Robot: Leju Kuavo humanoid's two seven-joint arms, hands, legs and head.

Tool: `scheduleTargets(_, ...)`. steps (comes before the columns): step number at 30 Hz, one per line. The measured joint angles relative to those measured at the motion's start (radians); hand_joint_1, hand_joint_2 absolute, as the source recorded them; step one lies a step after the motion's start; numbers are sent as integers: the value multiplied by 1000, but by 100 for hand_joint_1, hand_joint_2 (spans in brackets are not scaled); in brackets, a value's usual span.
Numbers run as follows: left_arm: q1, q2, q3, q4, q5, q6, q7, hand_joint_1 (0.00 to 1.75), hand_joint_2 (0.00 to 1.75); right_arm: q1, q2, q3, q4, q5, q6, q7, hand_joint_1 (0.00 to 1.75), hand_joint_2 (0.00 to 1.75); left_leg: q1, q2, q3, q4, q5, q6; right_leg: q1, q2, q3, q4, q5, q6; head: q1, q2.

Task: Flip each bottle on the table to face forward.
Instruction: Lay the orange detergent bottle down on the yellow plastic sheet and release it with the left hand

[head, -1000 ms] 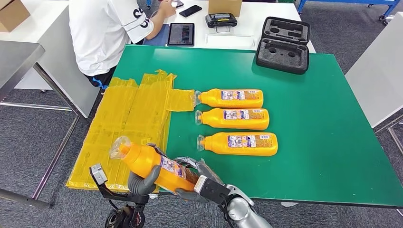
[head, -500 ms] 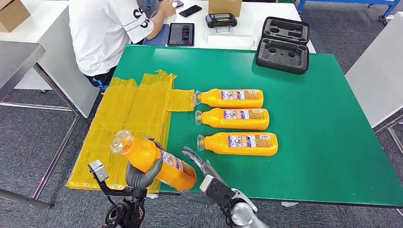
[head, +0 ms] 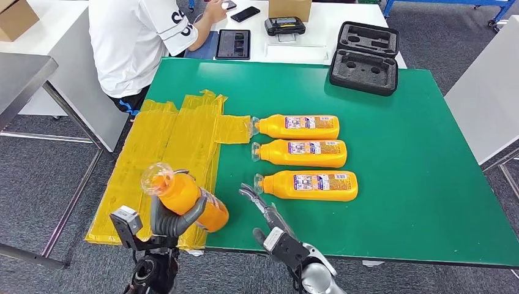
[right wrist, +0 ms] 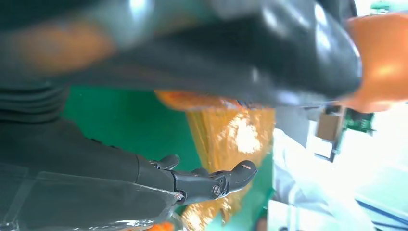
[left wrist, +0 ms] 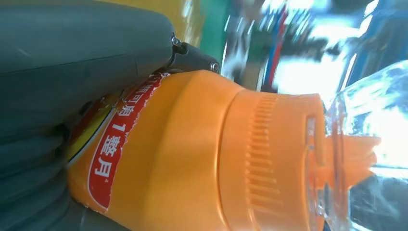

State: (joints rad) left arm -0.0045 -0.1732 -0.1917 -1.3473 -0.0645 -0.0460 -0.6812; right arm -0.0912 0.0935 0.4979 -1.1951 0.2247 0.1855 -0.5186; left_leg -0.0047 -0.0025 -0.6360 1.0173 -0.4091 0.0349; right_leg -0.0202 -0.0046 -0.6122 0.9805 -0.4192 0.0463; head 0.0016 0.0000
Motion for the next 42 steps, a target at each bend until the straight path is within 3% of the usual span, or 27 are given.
scheduleTargets(5,-42,58,41,-84,-281,117,43,175,175,17,-13,-36,-82,-20,13,-3,0,0,1,0,0,0,1,-1,0,0,0,0,0,0,0,0)
scheduleTargets(13,-100,173,65,-184,-543,206,152,175,175,19,-18,-102,-127,-42,21,-19,0,0,1,0,0,0,1,-1,0,0,0,0,0,0,0,0)
scheduleTargets(17,-145,227,64,-188,-640,224,219,175,175,3,-18,-125,-127,-45,21,-23,0,175,1,0,0,0,2,-2,0,0,0,1,0,0,0,0)
scheduleTargets(22,-173,304,42,-183,-818,189,339,175,175,-5,-16,-151,-134,-57,19,-30,0,175,1,0,0,0,2,-2,0,0,0,1,0,0,0,0)
scheduleTargets(27,-188,367,24,-165,-852,170,364,175,175,-9,-16,-173,-141,-61,19,-31,0,175,1,0,0,0,2,-2,0,0,0,1,0,0,0,0)
scheduleTargets(42,-198,404,-1,-151,-860,154,373,175,175,-10,-16,-182,-143,-62,17,-33,0,175,1,0,0,0,2,-2,0,0,0,1,0,0,0,0)
